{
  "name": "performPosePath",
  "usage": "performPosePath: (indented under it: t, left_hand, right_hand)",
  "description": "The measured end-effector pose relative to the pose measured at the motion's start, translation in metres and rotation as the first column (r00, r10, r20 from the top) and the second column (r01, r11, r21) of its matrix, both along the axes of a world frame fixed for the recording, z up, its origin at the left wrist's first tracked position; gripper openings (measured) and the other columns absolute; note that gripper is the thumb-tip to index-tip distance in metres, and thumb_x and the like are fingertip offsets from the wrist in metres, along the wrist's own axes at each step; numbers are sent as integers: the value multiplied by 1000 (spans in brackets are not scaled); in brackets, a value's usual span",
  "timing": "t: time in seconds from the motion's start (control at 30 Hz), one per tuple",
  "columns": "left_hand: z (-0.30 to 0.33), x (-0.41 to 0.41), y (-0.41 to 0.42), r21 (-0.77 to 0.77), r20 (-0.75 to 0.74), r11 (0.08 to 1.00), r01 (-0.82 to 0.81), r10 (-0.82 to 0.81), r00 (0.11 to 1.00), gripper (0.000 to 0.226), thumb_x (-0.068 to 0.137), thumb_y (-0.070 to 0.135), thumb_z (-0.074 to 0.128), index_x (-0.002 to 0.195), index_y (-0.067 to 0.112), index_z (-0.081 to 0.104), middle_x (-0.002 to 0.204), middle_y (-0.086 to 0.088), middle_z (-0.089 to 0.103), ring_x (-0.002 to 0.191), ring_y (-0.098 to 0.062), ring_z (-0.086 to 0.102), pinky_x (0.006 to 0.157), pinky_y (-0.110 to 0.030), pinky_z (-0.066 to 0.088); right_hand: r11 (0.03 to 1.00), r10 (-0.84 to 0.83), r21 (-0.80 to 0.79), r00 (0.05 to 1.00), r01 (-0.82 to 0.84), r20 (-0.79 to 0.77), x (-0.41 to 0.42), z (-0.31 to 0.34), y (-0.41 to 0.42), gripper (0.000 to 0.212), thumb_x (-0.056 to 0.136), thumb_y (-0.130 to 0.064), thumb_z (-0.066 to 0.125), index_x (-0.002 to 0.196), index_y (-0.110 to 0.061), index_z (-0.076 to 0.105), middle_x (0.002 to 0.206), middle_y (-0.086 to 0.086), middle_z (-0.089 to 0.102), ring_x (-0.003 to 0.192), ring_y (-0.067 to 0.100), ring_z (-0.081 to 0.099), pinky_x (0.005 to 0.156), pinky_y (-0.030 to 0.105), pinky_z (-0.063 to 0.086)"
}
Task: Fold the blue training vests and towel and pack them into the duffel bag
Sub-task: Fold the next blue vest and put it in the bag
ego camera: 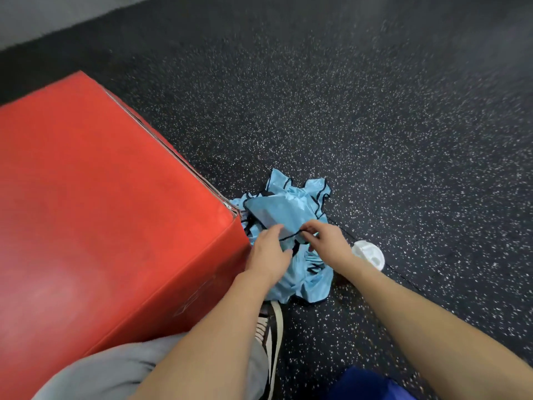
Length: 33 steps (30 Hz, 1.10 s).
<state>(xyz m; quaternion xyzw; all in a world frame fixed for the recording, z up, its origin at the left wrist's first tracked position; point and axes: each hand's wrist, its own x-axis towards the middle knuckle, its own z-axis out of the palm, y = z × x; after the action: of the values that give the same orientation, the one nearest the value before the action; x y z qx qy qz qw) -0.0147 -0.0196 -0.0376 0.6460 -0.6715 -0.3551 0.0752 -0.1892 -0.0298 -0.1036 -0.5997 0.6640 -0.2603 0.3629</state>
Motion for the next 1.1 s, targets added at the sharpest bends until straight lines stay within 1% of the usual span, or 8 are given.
performPosePath:
  t: [0.17, 0.27, 0.5, 0.63, 0.73, 0.87, 0.97, 1.1]
  left_hand:
    - [70, -2, -2, -204, -62, 979, 26, -39, 997, 60, 90, 29, 67, 146, 24, 45, 142, -2, 51, 130, -21, 50, 108, -40, 42]
    - [123, 5, -8, -326, -61, 945, -5, -16, 998, 39, 89, 22, 61, 128, 22, 61, 124, -4, 64, 116, -25, 59, 98, -41, 48]
    - [262, 42, -19, -493, -240, 857, -149, 31, 970, 15, 88, 12, 61, 82, 24, 68, 84, -2, 72, 77, -21, 71, 80, -39, 59]
    - [357, 66, -13, -653, -211, 745, -137, -6, 977, 15, 90, 9, 60, 84, 21, 66, 83, 0, 70, 77, -17, 70, 82, -36, 57]
    - [420, 91, -4, -760, -230, 623, -183, 5, 973, 13, 89, 9, 60, 87, 18, 68, 81, 1, 71, 72, -17, 71, 80, -35, 57]
    - [488, 129, 15, -810, -305, 512, -287, 52, 951, 12, 90, 12, 61, 85, 22, 66, 81, 2, 71, 61, -17, 68, 72, -33, 58]
    - [526, 163, 33, -830, -324, 444, -337, 107, 940, 13, 88, 16, 63, 86, 26, 70, 82, 10, 68, 78, -16, 67, 74, -25, 51]
    - [549, 213, 64, -802, -297, 468, -371, 227, 928, 7, 90, 22, 67, 84, 23, 72, 76, 5, 67, 79, -18, 65, 64, -21, 41]
  right_hand:
    - [969, 121, -213, 992, -124, -26, 10, 115, -1, 21, 93, -16, 69, 93, -37, 66, 80, -16, 70, 62, -5, 60, 63, 14, 43]
    - [943, 126, -309, 992, -123, -10, 18, 181, 3, 12, 93, -13, 70, 95, -25, 73, 81, -13, 70, 61, -6, 59, 61, 9, 42]
    - [866, 54, -490, 993, -97, -101, 41, 311, 1, 8, 95, -21, 67, 99, -26, 72, 88, -12, 71, 81, 5, 64, 74, 18, 49]
    - [814, 69, -578, 998, -57, 0, 67, 396, 2, 7, 99, -14, 61, 98, -18, 67, 81, -3, 70, 55, 12, 67, 56, 27, 56]
    - [753, 134, -657, 986, -39, 96, 92, 465, 6, 6, 99, -8, 59, 100, -9, 65, 85, 5, 69, 55, 16, 71, 45, 28, 53]
    - [687, 246, -721, 963, -94, 110, 130, 544, 8, 4, 98, -3, 59, 99, -4, 63, 92, 12, 71, 65, 20, 74, 52, 27, 58]
    - [617, 317, -772, 946, -152, 67, 161, 597, 15, 7, 97, -1, 60, 97, -6, 65, 88, 11, 73, 67, 19, 75, 62, 29, 61]
    - [529, 379, -827, 925, -191, 29, 205, 655, 31, 12, 98, -1, 58, 93, -10, 64, 86, 10, 72, 67, 16, 74, 61, 24, 59]
